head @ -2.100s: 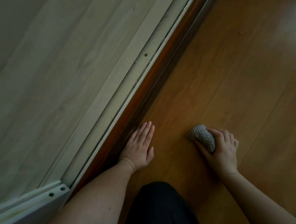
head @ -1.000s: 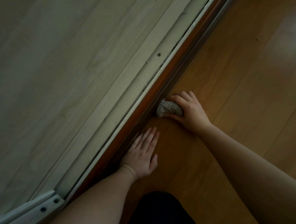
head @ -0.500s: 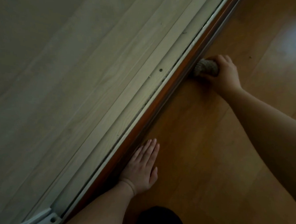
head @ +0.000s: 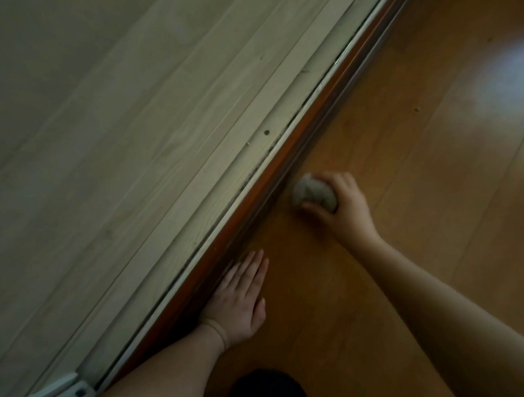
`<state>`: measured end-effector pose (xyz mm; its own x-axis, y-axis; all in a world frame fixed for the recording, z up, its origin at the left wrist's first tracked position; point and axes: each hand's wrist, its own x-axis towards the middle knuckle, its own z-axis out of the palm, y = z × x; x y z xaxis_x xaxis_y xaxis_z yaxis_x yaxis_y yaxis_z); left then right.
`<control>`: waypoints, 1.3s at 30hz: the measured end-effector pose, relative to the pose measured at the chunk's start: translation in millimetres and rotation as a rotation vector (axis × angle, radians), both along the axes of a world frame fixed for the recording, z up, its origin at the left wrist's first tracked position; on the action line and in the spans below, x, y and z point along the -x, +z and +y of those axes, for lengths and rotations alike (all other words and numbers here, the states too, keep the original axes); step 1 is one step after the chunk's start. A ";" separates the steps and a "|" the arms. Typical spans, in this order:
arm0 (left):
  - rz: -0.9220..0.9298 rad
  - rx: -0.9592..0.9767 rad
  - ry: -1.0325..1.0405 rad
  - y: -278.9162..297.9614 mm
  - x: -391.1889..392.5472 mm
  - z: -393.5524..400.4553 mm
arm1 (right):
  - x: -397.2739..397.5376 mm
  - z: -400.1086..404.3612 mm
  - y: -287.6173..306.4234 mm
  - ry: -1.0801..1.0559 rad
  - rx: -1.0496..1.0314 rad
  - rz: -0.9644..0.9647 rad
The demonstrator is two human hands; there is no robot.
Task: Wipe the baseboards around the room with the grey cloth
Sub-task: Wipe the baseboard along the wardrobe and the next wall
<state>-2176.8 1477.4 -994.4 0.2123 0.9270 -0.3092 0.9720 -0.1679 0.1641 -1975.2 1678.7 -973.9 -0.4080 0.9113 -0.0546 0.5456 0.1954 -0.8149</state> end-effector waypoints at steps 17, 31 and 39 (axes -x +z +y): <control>-0.007 -0.038 0.005 -6.7 3.1 -3.1 | 22.5 7.6 -6.6 0.086 0.012 0.028; 0.008 -0.047 0.021 -11.2 -0.9 -7.6 | -1.0 161.5 1.8 -0.406 0.157 -0.058; 0.000 -0.039 0.011 -13.8 2.3 -5.4 | 2.3 157.9 -1.0 -0.401 0.137 -0.019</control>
